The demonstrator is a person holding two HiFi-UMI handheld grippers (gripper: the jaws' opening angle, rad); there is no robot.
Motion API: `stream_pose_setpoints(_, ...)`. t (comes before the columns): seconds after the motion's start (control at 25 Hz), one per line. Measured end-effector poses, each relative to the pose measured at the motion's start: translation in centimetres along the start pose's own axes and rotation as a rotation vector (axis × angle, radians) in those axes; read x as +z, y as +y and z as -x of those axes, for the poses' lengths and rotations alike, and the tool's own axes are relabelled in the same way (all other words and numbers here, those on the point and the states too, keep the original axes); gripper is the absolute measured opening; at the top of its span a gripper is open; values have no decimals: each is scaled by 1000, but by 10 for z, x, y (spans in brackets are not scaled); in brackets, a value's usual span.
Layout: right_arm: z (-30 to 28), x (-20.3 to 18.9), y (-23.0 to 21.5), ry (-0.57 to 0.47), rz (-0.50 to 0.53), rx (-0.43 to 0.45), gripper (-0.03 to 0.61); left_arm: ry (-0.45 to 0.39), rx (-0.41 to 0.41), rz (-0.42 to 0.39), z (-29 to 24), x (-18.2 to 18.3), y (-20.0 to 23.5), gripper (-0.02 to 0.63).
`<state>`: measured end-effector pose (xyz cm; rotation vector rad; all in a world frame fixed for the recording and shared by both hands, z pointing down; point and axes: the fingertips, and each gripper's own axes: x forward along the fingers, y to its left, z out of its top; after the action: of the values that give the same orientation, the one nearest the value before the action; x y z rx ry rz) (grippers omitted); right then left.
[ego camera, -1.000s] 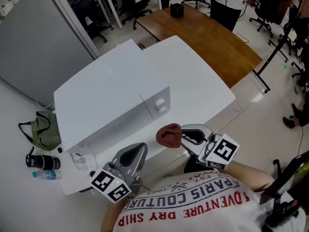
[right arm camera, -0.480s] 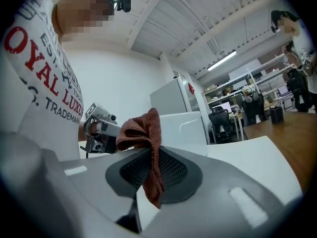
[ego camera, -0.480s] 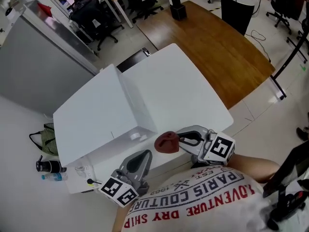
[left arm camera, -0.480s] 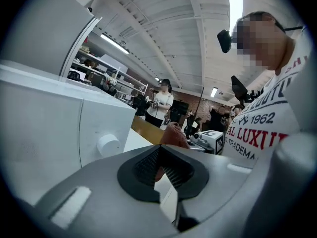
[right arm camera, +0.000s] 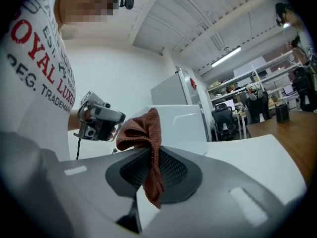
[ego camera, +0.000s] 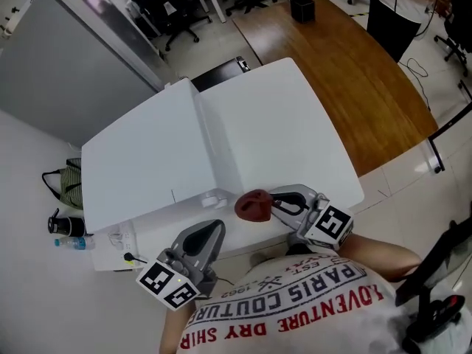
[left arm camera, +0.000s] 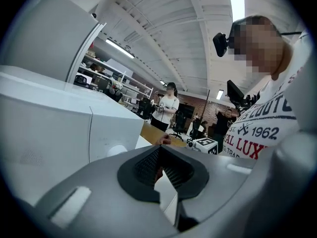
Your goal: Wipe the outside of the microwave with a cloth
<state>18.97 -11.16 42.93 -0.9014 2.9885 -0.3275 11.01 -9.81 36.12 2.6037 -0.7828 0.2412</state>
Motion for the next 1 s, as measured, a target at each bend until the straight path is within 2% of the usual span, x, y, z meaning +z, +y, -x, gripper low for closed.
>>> stream_pose_setpoints(0.32, -19, -34, -31, 64, -8, -88, 38, -24, 20, -10, 11, 12, 4, 2)
stream_pose_setpoints(1.0, -75, -40, -65, 77, -25, -115, 38, -30, 131, 15, 49, 14, 33, 2)
